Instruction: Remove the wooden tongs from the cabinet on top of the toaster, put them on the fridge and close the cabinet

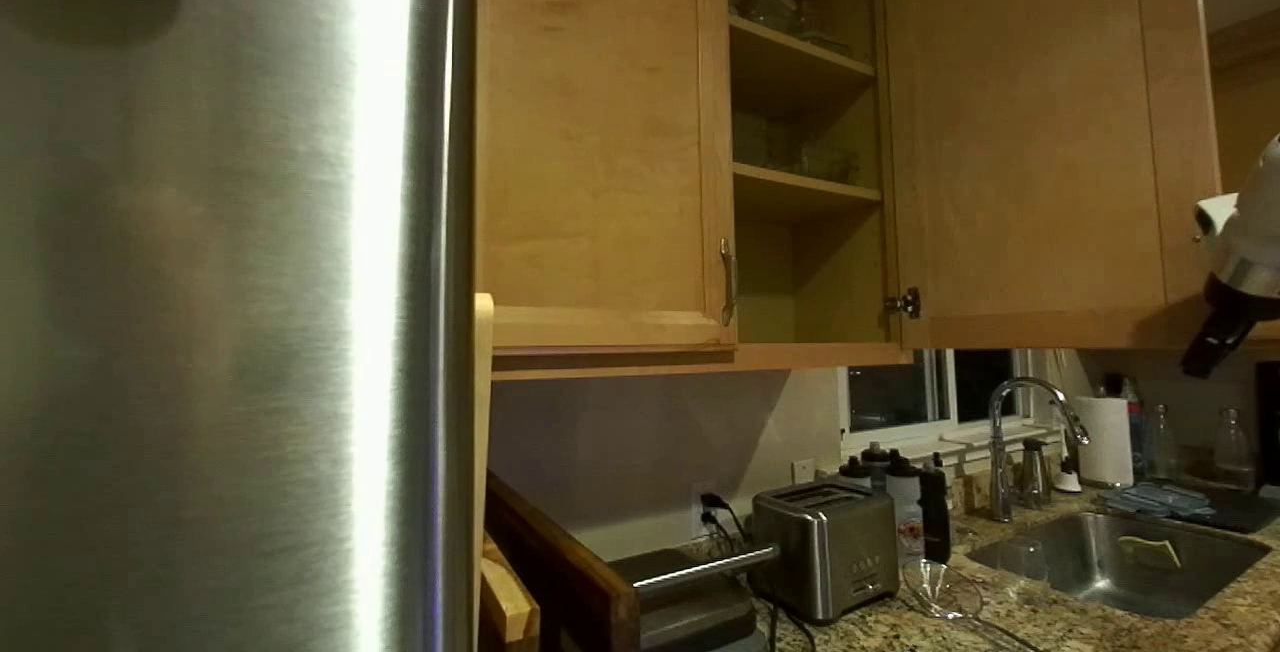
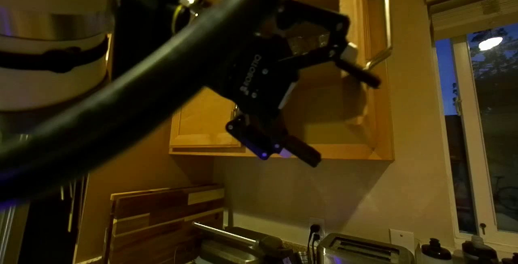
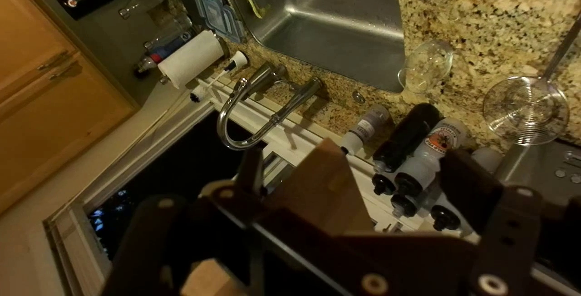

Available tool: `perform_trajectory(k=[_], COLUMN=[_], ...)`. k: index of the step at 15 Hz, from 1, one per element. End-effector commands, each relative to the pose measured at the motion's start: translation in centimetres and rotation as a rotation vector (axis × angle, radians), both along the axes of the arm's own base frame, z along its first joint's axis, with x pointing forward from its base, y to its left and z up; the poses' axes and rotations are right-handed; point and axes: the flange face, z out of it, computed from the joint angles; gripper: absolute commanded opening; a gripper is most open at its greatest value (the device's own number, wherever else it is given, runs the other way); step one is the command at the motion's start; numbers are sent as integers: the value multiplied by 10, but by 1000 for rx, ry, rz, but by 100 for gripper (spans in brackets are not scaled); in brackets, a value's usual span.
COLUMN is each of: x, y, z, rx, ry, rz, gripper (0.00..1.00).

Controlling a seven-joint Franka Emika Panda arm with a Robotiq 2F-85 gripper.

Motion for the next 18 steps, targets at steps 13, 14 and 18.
perform_trajectory(k=[13,14,18], x=[44,45,51], y=[163,169,180], z=[25,25,23], rx=[-46,-46,-50], ry=[195,206,254], rz=[456,495,684], gripper=[100,100,100])
